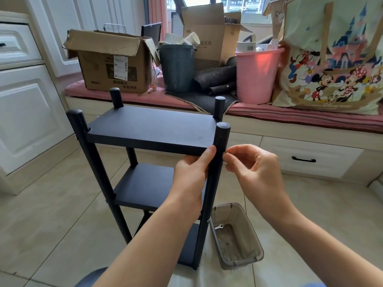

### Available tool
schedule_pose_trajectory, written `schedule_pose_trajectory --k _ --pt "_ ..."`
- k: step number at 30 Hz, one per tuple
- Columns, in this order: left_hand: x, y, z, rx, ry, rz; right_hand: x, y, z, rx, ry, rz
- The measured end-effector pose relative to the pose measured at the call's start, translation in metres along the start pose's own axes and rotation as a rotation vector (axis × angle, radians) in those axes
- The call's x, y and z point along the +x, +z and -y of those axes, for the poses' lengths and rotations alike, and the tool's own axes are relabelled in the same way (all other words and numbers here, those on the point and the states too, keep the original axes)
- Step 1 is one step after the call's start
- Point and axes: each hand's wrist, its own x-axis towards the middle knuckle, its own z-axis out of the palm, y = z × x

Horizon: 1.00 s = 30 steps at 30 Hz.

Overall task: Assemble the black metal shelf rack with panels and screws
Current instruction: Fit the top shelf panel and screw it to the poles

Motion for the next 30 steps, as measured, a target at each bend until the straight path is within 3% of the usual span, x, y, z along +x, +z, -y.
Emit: schedule_pose_trajectory --k 24,30 --pt "0.0059 -0.0023 0.0005 -0.089 0.042 0.063 -0.0021 -0.0069 0.0020 0.130 -0.011 0.049" --pt "0.0041 -0.0033 0.0013 -0.092 0.054 0.081 -0.0042 -0.0065 0.0015 -0.049 -0.061 0.046"
